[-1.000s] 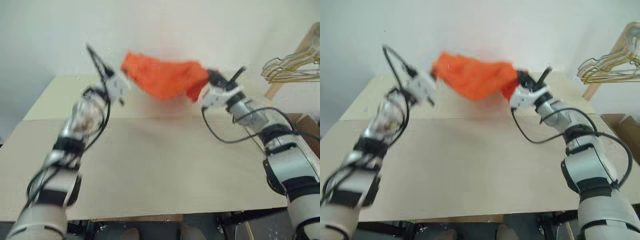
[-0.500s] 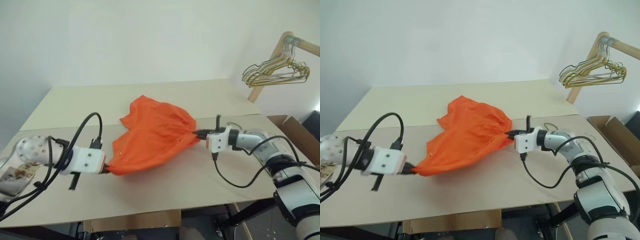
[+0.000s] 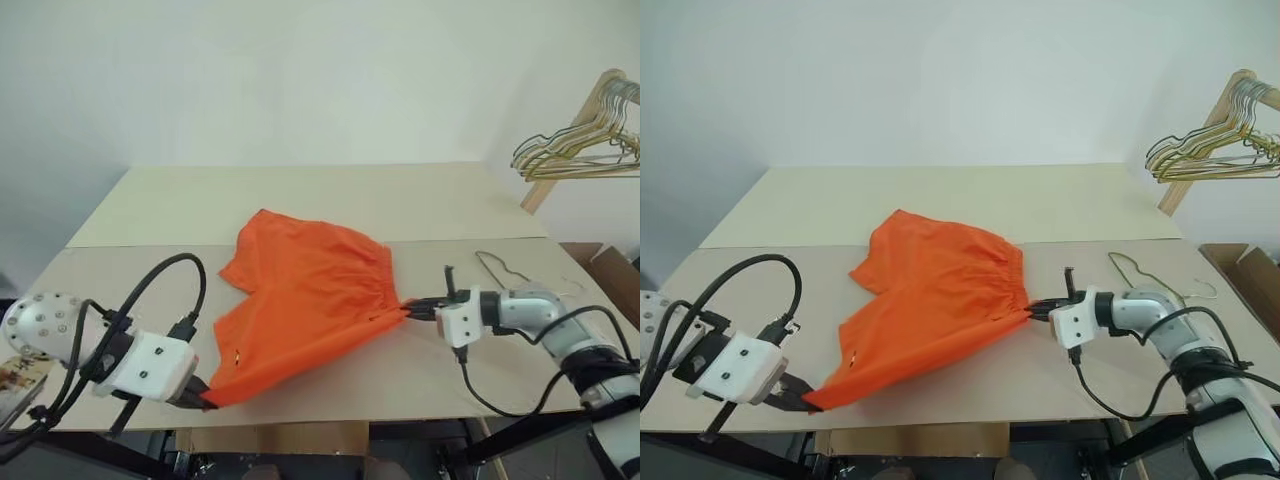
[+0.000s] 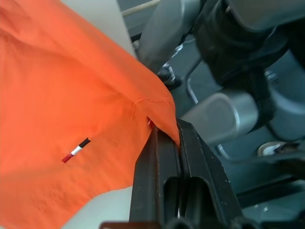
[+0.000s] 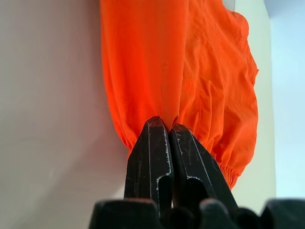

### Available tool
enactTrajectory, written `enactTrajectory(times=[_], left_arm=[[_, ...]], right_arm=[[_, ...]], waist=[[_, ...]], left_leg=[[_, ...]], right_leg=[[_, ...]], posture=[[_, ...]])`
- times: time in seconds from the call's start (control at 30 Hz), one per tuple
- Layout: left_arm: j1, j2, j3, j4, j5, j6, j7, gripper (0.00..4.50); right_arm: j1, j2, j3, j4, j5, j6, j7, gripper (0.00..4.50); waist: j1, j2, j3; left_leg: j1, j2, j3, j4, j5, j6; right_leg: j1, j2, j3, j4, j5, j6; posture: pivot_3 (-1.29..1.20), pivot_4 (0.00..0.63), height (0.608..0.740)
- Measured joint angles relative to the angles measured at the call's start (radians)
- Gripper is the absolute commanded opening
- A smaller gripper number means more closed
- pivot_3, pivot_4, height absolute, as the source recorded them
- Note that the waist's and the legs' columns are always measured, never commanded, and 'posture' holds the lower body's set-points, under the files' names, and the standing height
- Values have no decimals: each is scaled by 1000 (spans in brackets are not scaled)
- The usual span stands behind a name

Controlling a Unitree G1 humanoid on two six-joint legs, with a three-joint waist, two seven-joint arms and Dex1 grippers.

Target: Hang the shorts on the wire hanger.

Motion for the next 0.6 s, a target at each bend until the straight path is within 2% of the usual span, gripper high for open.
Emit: enactTrajectory(times=[0.17, 0.37, 0.6], left_arm=[[11, -16, -6, -10, -9, 28, -4, 0], [-24, -87, -132, -27, 81, 29, 69, 0], [-81, -105, -192, -42, 115, 29, 83, 0]], right_arm=[[71, -61, -22, -65, 34, -20, 34, 24], [134, -92, -85, -99, 28, -8, 12, 24], [183, -96, -135, -168, -2, 27, -22, 24]], waist=[[3, 0, 0], [4, 0, 0], [4, 0, 0]], left_leg=[[1, 0, 1, 0, 0, 0], [0, 0, 1, 0, 0, 0], [0, 0, 1, 0, 0, 0]], right_leg=[[1, 0, 0, 0, 0, 0], [1, 0, 1, 0, 0, -1], [1, 0, 1, 0, 0, -1]], posture=[[33, 0, 740], [17, 0, 740], [-2, 0, 740]])
